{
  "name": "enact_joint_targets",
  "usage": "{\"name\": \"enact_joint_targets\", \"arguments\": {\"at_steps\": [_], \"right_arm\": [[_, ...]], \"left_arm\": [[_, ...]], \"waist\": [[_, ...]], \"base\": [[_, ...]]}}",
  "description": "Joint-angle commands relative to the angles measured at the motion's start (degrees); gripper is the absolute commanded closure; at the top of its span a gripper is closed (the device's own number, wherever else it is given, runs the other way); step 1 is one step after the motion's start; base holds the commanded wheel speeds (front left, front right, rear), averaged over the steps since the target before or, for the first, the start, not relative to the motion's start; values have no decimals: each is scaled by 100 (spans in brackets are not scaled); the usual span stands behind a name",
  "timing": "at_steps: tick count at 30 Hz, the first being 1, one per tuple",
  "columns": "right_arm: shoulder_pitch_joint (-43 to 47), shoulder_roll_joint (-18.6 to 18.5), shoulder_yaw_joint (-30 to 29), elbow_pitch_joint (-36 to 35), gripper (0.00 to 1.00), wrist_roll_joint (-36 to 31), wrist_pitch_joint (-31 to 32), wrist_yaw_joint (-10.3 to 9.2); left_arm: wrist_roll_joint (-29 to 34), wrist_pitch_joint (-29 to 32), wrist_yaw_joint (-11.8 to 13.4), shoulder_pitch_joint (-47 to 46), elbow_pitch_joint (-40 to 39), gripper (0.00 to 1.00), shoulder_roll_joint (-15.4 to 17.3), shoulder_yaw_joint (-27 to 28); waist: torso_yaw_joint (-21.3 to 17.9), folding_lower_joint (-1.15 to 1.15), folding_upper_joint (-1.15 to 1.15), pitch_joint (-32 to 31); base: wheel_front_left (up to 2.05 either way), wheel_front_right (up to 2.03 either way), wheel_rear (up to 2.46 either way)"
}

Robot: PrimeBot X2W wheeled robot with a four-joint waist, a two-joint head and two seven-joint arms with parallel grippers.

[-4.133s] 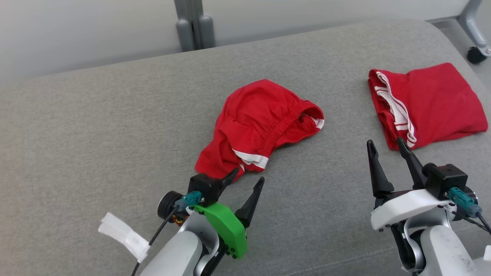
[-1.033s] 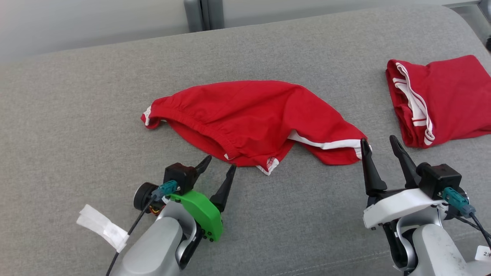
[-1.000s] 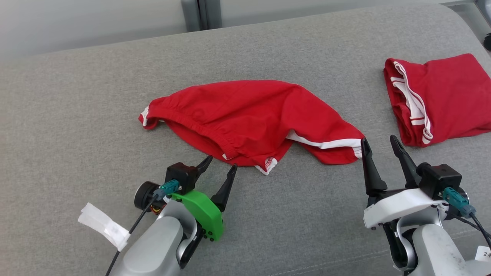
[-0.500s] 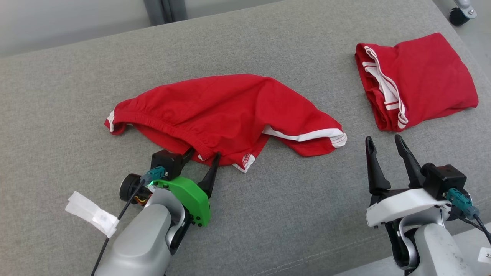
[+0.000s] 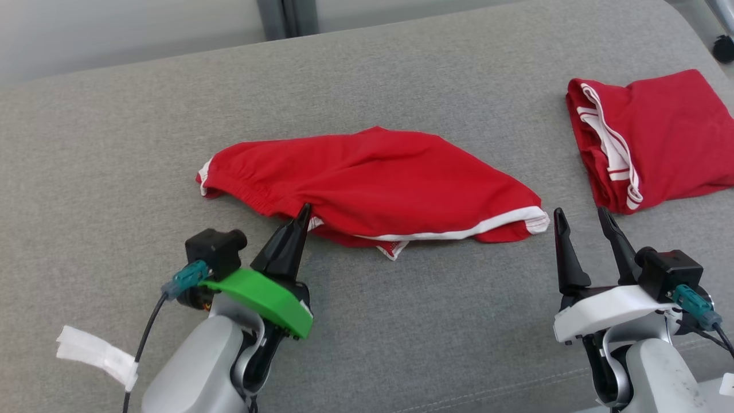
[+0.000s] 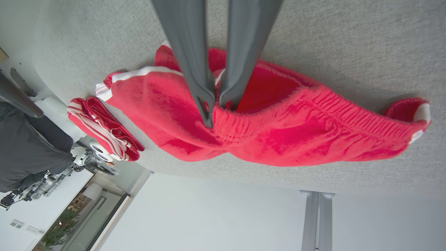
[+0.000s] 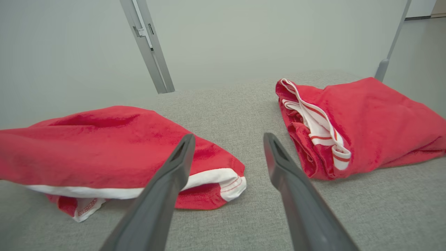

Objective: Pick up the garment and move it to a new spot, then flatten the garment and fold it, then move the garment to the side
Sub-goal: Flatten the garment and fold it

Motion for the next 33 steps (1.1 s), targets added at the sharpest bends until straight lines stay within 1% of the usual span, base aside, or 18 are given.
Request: {"name": "enact_joint_targets", "arguments": {"at_steps": [1, 5, 11, 13, 15, 19, 23, 27, 30, 31, 32, 33], "right_arm": [[94, -23, -33, -39, 0, -26, 26, -6], [120, -65, -73, -100, 0, -44, 83, -6], [127, -87, -43, -165, 0, -48, 142, -6], [121, -87, -43, -184, 0, -46, 143, -6], [82, -84, -10, -202, 0, -46, 155, -6], [-11, -77, 72, -214, 0, -11, 157, -7], [-69, -66, 112, -216, 0, -3, 153, -6], [-135, -61, 107, -216, 0, -11, 124, -6], [-141, -59, 85, -236, 0, -26, 121, -6], [-141, -59, 77, -238, 0, -29, 122, -6], [-136, -60, 63, -239, 0, -29, 117, -6], [-125, -63, 38, -238, 0, -31, 110, -6]], "left_arm": [[47, -13, -13, 247, -196, 100, 116, 30], [-94, 71, 39, 771, -801, 100, 399, 74], [-337, 713, 425, 1498, -1747, 100, 815, 64], [-382, 915, 529, 1556, -1959, 100, 906, 66], [-414, 1071, 600, 1449, -1986, 100, 903, 58], [-385, 1357, 728, 945, -1513, 100, 758, 60], [-290, 1492, 791, 346, -652, 100, 606, 80], [-238, 1456, 689, -150, 193, 100, 507, 86], [-228, 1293, 599, -398, 718, 100, 406, 113], [-192, 1215, 586, -455, 834, 75, 393, 109], [-178, 1119, 553, -513, 952, 0, 369, 111], [-181, 1035, 519, -547, 1027, 0, 337, 115]], "waist": [[253, 0, 0, -145], [496, 0, 0, -230], [707, 0, 0, -272], [737, 0, 0, -249], [729, 0, 0, -201], [616, 0, 0, -87], [433, 0, 0, 45], [237, 0, 0, 164], [168, 0, 0, 221], [162, 0, 0, 229], [164, 0, 0, 235], [178, 0, 0, 234]], "base": [[0, 0, 0], [0, 0, 0], [0, 0, 0], [0, 0, 0], [0, 0, 0], [0, 0, 0], [0, 0, 0], [0, 0, 0], [0, 0, 0], [0, 0, 0], [0, 0, 0], [0, 0, 0]]}}
